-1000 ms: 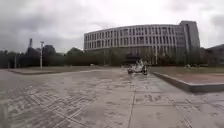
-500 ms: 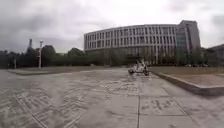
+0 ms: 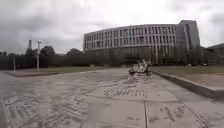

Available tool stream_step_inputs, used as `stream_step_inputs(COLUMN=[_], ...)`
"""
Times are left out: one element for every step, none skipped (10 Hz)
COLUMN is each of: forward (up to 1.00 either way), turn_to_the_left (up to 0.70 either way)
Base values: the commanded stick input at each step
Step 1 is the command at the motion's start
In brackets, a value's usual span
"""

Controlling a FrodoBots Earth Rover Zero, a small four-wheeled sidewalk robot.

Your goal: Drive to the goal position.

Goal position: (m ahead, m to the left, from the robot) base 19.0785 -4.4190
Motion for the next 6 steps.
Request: stream_step_inputs(forward=[0.7, 0.7, 0.7, 0.7, 0.7, 0.7], turn_to_the_left=[0.0, 0.0, 0.0, 0.0, 0.0, 0.0])
